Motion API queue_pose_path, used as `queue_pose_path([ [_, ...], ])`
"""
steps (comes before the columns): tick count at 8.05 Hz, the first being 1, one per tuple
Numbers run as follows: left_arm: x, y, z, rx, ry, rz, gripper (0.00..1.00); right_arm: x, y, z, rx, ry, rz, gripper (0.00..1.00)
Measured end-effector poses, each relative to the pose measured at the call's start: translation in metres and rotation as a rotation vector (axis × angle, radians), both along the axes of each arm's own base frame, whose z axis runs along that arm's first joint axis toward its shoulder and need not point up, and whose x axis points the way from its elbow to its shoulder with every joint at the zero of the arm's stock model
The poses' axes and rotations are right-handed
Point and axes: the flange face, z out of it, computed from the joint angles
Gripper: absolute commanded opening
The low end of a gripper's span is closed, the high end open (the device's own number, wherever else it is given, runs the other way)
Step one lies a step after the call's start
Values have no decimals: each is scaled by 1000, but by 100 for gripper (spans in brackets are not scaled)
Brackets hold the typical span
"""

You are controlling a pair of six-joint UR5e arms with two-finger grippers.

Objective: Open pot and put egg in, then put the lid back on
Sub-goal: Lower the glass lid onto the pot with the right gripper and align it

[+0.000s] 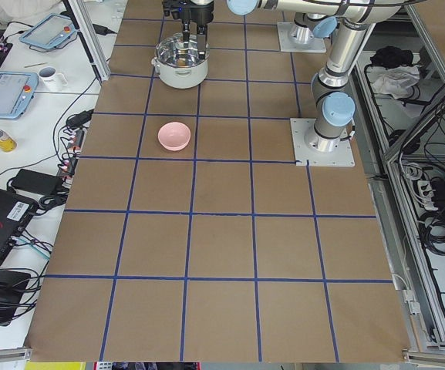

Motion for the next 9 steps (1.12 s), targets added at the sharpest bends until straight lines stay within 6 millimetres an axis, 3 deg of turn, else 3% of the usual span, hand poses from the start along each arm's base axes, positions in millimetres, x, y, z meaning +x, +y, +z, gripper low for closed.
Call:
queue_pose_path([
  [9,-4,1,0,-1,2,-2,100,-2,-3,-8,9,8,17,0],
])
